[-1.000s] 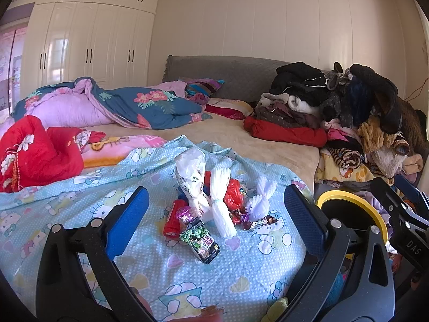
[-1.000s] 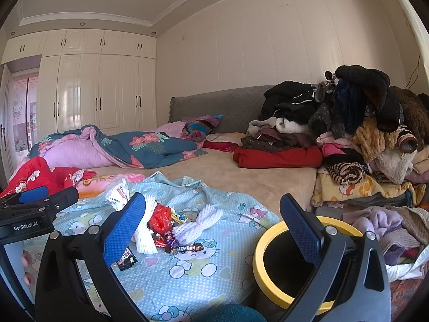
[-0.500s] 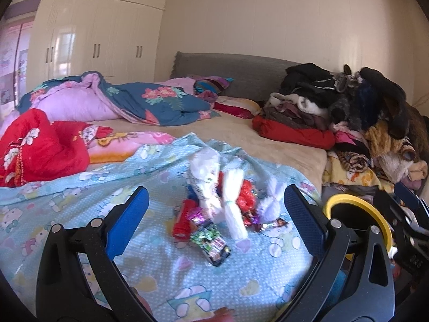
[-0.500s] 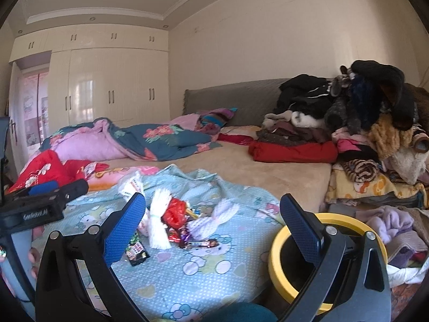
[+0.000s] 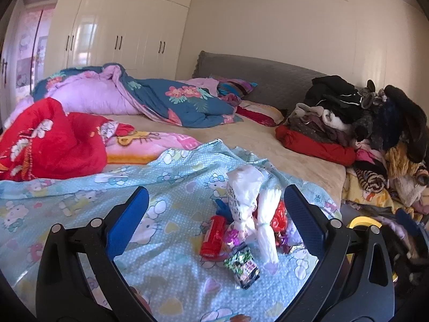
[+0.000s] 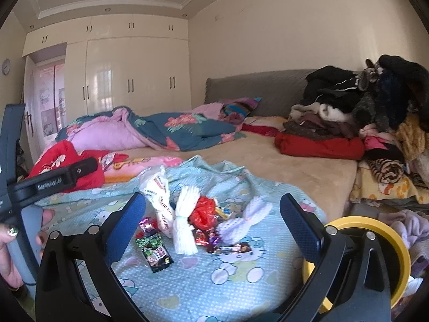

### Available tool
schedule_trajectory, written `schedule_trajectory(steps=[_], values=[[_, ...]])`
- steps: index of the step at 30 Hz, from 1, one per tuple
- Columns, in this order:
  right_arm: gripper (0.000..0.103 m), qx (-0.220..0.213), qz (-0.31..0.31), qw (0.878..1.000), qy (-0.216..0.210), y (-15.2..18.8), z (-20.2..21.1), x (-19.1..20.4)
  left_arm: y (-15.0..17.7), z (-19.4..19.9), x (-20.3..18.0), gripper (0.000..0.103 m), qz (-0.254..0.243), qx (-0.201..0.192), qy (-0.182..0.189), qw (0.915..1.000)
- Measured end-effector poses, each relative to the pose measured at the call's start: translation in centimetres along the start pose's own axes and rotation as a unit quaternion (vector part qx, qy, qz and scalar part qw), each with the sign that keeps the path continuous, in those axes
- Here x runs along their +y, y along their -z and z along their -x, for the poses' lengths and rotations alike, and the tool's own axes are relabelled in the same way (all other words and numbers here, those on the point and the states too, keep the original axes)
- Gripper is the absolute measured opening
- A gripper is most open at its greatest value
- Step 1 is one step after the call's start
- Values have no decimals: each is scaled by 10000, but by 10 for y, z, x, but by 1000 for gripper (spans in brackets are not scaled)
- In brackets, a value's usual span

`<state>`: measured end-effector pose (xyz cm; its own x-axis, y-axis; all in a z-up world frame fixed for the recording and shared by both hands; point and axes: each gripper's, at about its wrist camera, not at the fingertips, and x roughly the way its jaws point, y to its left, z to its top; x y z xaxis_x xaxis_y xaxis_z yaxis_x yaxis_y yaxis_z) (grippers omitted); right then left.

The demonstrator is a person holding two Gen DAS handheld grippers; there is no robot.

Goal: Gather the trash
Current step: 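Grasp the white plastic bag with the left gripper while the right gripper grasps a white mesh net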

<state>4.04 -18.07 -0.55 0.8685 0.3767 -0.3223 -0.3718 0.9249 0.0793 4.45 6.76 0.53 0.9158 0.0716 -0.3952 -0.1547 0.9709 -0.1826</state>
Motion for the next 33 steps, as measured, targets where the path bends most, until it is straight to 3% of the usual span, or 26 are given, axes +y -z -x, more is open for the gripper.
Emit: schedule_trajectory(steps=[5, 18, 23, 27, 33], values=[[97, 246, 72, 9996, -120, 3, -24, 5, -10, -20, 1, 92, 51, -20, 449, 9990], [97, 947, 14, 9955, -11, 28, -81, -5, -18, -104, -34, 92, -338, 746, 404, 9958], [97, 1393, -142, 9900, -179, 39, -109, -3, -17, -133, -32, 92, -358, 1075, 309, 9931], [97, 1721, -263, 9840, -366, 47, -129, 2, -16, -149, -24, 92, -225, 1307, 497, 9899], [74, 2144, -116, 9747, -616, 59, -154, 19, -7, -158, -12, 81, 104, 1544, 874, 9841]])
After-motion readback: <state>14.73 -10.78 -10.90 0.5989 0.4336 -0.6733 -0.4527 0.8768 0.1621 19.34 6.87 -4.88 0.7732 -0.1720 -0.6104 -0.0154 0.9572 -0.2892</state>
